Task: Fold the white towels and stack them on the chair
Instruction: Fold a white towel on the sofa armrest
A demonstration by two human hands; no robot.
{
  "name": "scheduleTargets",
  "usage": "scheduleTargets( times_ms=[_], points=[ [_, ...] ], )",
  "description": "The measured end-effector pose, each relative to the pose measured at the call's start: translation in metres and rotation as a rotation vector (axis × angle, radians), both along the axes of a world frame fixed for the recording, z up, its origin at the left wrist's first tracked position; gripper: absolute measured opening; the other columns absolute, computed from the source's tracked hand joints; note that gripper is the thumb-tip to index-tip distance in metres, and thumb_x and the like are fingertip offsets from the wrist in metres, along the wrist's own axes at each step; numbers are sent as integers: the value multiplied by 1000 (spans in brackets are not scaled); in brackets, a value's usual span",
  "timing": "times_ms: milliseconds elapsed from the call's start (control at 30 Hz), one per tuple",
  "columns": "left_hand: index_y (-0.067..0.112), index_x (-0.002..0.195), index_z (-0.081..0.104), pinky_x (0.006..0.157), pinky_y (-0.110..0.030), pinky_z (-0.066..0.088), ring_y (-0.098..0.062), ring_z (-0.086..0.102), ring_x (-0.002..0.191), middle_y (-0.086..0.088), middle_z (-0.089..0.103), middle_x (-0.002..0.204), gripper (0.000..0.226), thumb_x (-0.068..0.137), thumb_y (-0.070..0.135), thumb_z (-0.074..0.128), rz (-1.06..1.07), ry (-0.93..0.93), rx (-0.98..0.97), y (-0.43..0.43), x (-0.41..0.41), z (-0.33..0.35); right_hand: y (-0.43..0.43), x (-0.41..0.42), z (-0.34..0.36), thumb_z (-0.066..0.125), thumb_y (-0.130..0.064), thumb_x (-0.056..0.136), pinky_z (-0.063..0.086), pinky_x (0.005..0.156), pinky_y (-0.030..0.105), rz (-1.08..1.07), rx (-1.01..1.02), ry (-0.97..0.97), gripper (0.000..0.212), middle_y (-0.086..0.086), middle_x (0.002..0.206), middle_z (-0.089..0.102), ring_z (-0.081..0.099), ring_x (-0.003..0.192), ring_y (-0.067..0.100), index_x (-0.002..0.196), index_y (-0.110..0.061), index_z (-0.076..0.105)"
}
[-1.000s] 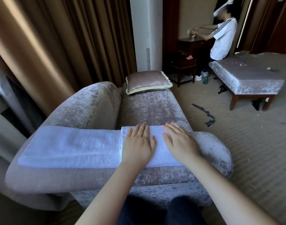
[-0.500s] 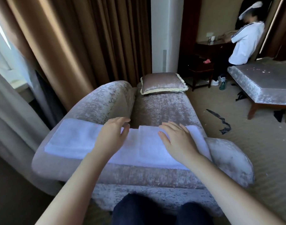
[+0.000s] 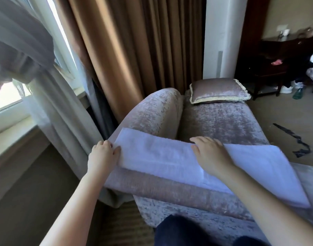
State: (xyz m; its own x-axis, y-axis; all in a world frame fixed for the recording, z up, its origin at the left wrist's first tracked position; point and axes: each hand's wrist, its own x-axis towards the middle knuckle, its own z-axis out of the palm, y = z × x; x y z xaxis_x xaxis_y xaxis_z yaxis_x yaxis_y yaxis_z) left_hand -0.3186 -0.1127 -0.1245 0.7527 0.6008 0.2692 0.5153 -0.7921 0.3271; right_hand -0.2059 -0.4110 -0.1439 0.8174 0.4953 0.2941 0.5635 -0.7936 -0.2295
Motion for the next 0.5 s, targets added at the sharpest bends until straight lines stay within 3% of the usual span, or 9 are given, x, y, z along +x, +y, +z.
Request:
scheduleTargets(
  times_ms=[167, 300, 367, 500],
  points=[
    [5, 91, 56, 68, -35, 39, -27, 54, 84, -8, 59, 91, 33, 94, 38, 55, -13, 35, -97, 11, 3, 2, -1, 0, -3, 30, -29, 104, 26, 107, 29, -13, 13, 25, 38, -9, 142, 48, 41, 131, 14, 138, -22, 46],
    [9, 63, 49, 53, -32, 30, -21, 46, 57, -2, 48, 58, 41, 92, 36, 59, -38, 146, -245, 15, 5, 18, -1, -4, -5, 30, -28, 103, 28, 104, 29, -8, 28, -4, 35, -9, 135, 52, 44, 126, 15, 131, -22, 51],
    [8, 62, 47, 53, -31, 28, -19, 41, 57, -4, 45, 59, 40, 90, 32, 61, -71, 116, -283, 8, 2, 36, -2, -5, -3, 36, -23, 102, 31, 104, 30, 22, 116, 0, 34, -6, 135, 53, 44, 126, 17, 131, -18, 53],
    [-2, 81, 63, 57, -30, 38, -19, 51, 64, -13, 61, 71, 35, 82, 33, 68, -246, -40, -281, -26, -1, 89, -14, -6, 7, 51, -13, 97, 34, 102, 31, 121, 254, -38, 30, -2, 131, 54, 44, 124, 20, 126, -13, 58]
  ],
)
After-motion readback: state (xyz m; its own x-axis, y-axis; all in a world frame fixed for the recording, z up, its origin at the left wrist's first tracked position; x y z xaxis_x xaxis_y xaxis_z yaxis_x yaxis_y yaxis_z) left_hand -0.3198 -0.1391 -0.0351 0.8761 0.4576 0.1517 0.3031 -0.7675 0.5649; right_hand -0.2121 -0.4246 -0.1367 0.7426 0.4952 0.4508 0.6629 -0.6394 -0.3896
